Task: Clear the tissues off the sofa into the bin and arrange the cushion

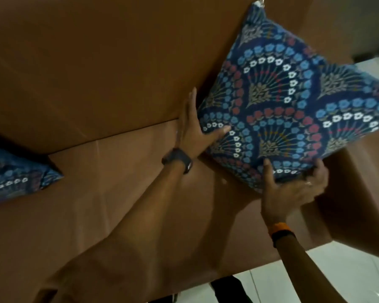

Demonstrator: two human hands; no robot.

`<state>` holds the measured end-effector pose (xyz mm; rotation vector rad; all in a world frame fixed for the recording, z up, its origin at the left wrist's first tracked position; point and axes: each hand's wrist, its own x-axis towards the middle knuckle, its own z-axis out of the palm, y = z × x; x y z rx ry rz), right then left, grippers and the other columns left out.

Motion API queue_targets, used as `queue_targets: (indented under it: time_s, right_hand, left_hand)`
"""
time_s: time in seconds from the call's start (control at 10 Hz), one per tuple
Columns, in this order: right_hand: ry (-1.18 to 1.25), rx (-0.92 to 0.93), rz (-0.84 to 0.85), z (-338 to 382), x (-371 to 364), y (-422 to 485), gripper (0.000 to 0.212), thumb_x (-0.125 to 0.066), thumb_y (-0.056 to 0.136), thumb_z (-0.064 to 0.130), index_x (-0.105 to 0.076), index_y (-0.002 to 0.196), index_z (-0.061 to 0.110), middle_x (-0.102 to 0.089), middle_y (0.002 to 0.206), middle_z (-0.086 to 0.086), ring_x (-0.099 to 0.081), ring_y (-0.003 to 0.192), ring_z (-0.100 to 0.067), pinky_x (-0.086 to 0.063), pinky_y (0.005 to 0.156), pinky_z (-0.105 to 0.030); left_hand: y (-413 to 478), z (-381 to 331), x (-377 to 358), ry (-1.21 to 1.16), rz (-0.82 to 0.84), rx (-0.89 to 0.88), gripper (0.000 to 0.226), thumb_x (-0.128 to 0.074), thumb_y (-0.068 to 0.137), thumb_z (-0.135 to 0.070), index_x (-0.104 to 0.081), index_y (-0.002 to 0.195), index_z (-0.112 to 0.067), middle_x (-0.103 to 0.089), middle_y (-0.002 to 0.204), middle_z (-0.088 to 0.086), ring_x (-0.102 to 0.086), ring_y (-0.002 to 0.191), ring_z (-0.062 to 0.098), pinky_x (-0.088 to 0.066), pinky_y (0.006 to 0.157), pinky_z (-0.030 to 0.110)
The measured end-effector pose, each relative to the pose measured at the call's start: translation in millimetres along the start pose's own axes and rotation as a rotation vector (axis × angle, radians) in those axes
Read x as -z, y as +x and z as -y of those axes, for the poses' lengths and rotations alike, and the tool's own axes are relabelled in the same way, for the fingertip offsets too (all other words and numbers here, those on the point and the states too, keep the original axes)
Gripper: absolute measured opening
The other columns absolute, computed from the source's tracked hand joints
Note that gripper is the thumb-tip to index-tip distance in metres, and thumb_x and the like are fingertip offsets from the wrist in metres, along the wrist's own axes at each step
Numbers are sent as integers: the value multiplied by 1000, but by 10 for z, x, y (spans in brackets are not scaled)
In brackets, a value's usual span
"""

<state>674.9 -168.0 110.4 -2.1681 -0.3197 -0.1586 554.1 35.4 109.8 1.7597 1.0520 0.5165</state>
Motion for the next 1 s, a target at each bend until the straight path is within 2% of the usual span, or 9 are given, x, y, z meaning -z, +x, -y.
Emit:
queue_targets:
  time_s: [0.1, 0.2, 0.3, 0.4, 0.5, 0.6, 0.7, 0.9, 1.0]
  right_hand:
    - [244, -40, 383, -47, 41, 199, 65, -84, 84, 31, -48, 133, 54, -62, 133, 20, -60, 126, -7, -54, 106, -42]
    - [280, -37, 671, -115, -13, 383, 60, -83, 85, 23, -53, 123, 59, -67, 124, 23, -66, 114, 1, -58, 99, -42]
    - [356, -19, 729, -31, -2, 448, 57, -83, 84, 19, -56, 135, 22, -67, 122, 19, -66, 107, 10, -61, 89, -19]
    - [365, 23, 847, 233, -47, 527, 56, -84, 81, 6, -61, 118, 41, -69, 106, 38, -63, 100, 22, -52, 79, 2]
    - [386, 130, 934, 510, -314, 677, 64, -91, 73, 11, -57, 123, 30, -69, 120, 23, -65, 113, 8, -53, 89, -6]
    - [357, 208, 1076, 648, -702, 821, 81, -92, 70, 14, -48, 138, 16, -62, 137, -2, -61, 127, -9, -55, 105, -29]
    - [337, 198, 1134, 637, -943, 821, 84, -87, 77, 17, -38, 145, 7, -57, 145, -10, -59, 130, -18, -54, 107, -43]
    - [386, 133, 1043, 574, -971, 647, 79, -81, 86, 14, -33, 148, 6, -56, 144, -10, -59, 130, -19, -54, 106, -47]
    - [416, -9, 798, 741, -677, 203, 69, -82, 87, 16, -41, 142, 16, -59, 134, 8, -61, 123, -14, -53, 106, -49]
  left_hand:
    - [414, -196, -25, -150, 177, 138, 120, -82, 66, -60, -2, 153, -40, -11, 165, -8, -22, 149, 19, -31, 119, 48]
    - [562, -205, 10, -83, 262, 173, 121, -88, 64, -50, -10, 154, -30, -25, 162, -1, -32, 145, 22, -35, 117, 52]
    - [352, -238, 142, -170, 144, 112, 113, -91, 53, -49, -29, 146, -29, -42, 151, -4, -45, 136, 15, -45, 111, 44]
    - [-65, -134, 357, -265, -117, 84, 106, -93, 52, -43, -35, 139, -31, -51, 141, -4, -55, 126, 9, -55, 100, 34]
    - [-386, 94, 608, -183, -341, 78, 109, -92, 63, -38, -21, 146, -32, -38, 146, -19, -43, 130, -12, -47, 101, 12]
    - [-482, 178, 673, -93, -324, 232, 126, -86, 72, -34, 10, 153, -22, -14, 159, -15, -25, 135, -12, -33, 108, 13]
    - [-454, 207, 668, -124, -307, 230, 129, -87, 71, -30, 12, 153, -23, -14, 163, 3, -25, 146, 15, -29, 120, 44]
    - [-512, 300, 634, -213, -313, 253, 127, -85, 72, -37, 11, 154, -29, -16, 164, 3, -28, 145, 20, -33, 118, 52]
    - [-681, 321, 649, -123, -343, 247, 123, -82, 75, -43, 11, 154, -27, -19, 163, 8, -28, 146, 27, -34, 115, 58]
